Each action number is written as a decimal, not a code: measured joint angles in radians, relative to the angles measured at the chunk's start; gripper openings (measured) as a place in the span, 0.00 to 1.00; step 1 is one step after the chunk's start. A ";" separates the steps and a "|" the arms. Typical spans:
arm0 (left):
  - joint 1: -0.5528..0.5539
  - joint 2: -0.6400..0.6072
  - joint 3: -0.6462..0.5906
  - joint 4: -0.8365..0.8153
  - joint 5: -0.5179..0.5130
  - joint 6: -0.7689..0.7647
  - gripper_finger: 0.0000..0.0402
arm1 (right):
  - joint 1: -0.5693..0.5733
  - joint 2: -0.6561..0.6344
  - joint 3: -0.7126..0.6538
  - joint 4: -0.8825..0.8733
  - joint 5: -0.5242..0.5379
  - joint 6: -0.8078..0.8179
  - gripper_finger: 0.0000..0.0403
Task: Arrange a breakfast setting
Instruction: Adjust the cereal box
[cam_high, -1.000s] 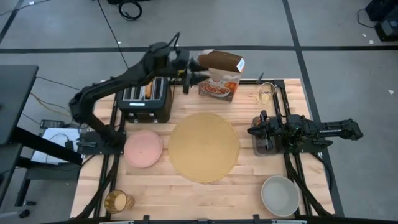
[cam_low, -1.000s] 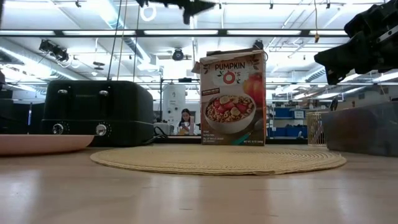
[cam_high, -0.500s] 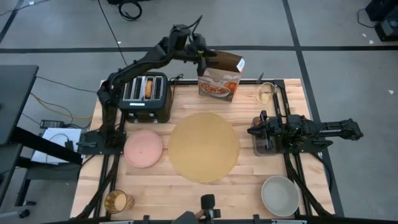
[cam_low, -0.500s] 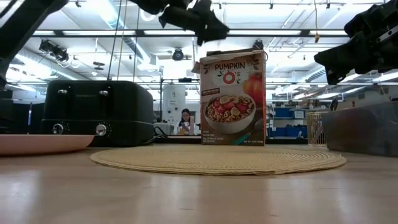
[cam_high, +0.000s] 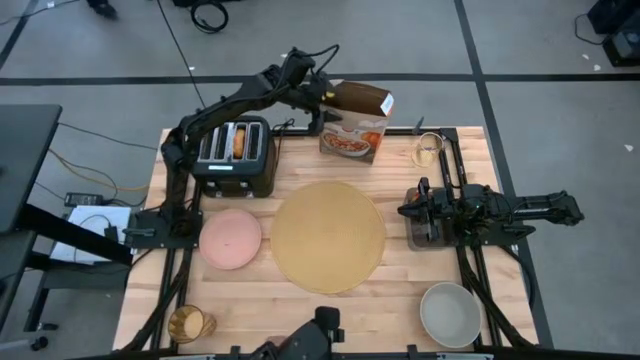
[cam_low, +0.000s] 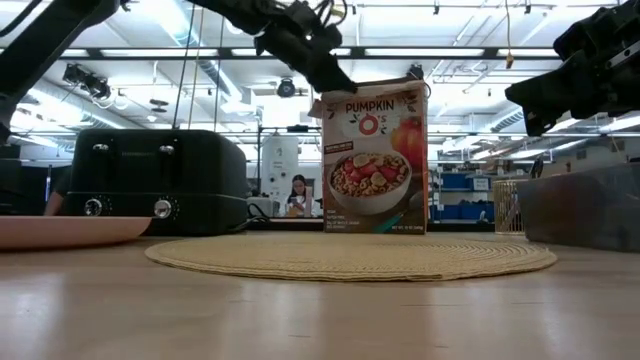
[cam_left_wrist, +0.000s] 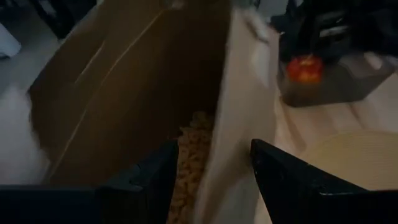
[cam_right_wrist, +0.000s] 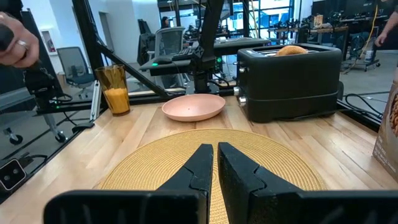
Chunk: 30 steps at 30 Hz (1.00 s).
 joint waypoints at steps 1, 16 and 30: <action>0.001 0.000 0.000 -0.017 0.001 0.005 0.52 | 0.000 0.000 0.000 0.000 0.000 0.000 0.09; -0.018 -0.004 0.001 -0.085 -0.095 0.102 0.12 | 0.000 0.000 0.000 0.011 0.012 0.007 0.09; -0.071 -0.076 -0.003 -0.143 -0.187 0.099 0.02 | -0.002 0.000 0.000 0.046 0.105 -0.036 0.09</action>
